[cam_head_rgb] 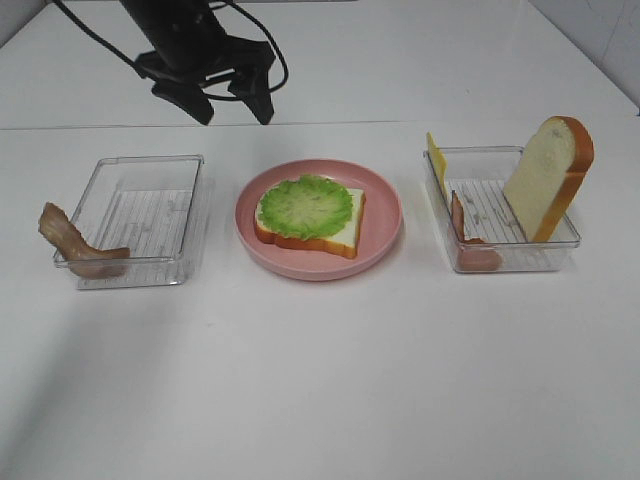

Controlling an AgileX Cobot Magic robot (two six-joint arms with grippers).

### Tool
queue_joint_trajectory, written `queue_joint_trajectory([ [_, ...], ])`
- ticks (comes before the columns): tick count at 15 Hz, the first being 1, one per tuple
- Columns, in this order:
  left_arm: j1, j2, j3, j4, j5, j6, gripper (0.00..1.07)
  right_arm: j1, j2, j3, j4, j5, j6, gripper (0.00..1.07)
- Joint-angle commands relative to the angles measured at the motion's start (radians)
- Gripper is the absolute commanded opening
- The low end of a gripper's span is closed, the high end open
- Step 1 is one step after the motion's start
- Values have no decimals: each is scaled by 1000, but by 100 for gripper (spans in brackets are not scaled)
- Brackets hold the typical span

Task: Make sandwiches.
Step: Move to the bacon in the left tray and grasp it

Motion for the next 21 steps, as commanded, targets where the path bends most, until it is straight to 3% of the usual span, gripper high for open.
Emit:
queue_joint_trajectory([
  [1,-1,-97,-4,164,77,-121,76,-7,-15,4,4,-8,-5,77],
  [5,11,-190,-4,224,77,-136,74,-7,-15,4,4,-8,-5,77],
  [9,94,-309,30,218,77,-163,74,-7,-15,4,4,-8,-5,77],
  [12,155,-441,226,225,76,-147,74,-7,-15,4,4,-8,-5,77],
  [13,192,-524,381,237,75,-131,74,-7,-15,4,4,-8,-5,77],
  [17,256,-593,588,241,58,-122,74,-7,-15,4,4,-8,-5,77],
  [20,260,-610,721,237,-8,-122,74,-7,-15,4,4,-8,-5,77],
  [21,259,-610,815,221,-95,-122,74,-7,-15,4,4,-8,-5,77],
])
